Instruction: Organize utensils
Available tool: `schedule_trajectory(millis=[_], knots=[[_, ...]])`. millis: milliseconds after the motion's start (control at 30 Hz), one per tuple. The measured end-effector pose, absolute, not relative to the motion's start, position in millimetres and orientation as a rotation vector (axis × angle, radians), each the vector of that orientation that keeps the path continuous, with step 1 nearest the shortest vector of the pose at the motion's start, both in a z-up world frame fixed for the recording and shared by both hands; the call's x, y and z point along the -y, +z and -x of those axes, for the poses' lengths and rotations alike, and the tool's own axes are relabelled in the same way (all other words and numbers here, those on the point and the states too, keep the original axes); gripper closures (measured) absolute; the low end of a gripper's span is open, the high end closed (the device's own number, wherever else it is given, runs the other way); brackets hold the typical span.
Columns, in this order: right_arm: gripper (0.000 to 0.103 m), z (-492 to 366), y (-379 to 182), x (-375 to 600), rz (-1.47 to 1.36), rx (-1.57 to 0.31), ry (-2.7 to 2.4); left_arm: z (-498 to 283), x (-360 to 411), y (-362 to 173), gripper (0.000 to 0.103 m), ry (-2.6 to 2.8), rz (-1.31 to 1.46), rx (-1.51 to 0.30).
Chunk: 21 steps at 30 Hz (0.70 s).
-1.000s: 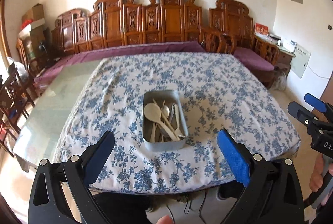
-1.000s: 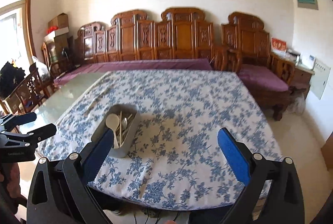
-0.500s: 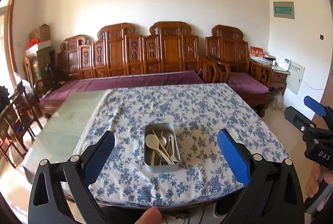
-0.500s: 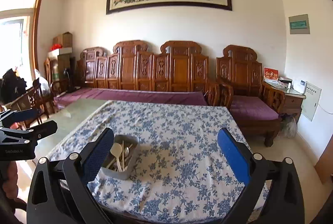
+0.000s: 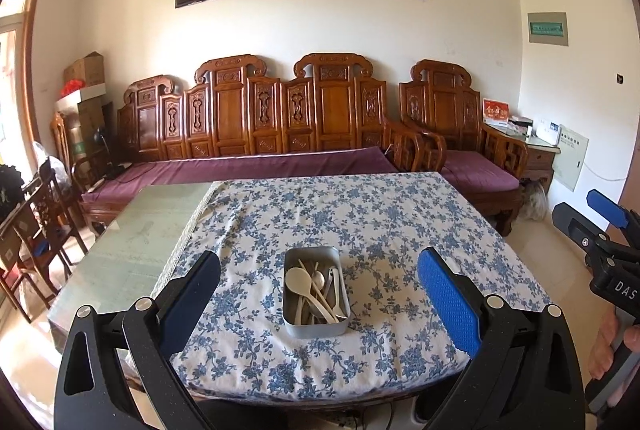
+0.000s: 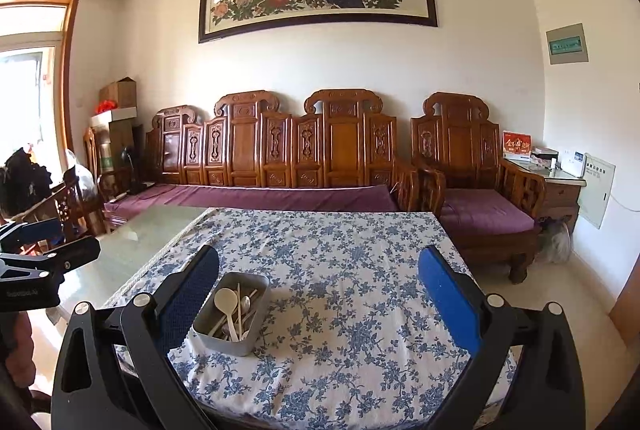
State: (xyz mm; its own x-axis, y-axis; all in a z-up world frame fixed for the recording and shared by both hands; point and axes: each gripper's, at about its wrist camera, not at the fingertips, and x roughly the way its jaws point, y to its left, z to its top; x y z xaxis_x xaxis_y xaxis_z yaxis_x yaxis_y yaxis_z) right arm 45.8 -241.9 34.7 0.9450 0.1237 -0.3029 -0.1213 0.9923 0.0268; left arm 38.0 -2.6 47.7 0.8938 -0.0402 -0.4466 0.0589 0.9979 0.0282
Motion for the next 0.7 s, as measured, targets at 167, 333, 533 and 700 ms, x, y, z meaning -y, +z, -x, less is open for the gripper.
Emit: schedule_trajectory(millis=[167,333,533,700], knots=[[0.003,-45.7,33.8,241.3,-0.009,-0.31,0.125,-35.2,2.2,48.2,0.008,-0.046,-0.036,-0.453],[0.003,-46.8,32.8,241.5,-0.012,-0.312,0.127,-34.9,1.1,48.7,0.008,-0.044,-0.039,-0.453],[0.003,-48.8,32.3,241.9,-0.012,-0.312,0.129,-36.1,1.2,48.8,0.008,-0.042,-0.04,-0.455],[0.003,-49.9,30.9,242.2,-0.012,-0.312,0.128,-37.7,0.3,47.1,0.008,-0.04,-0.039,-0.458]])
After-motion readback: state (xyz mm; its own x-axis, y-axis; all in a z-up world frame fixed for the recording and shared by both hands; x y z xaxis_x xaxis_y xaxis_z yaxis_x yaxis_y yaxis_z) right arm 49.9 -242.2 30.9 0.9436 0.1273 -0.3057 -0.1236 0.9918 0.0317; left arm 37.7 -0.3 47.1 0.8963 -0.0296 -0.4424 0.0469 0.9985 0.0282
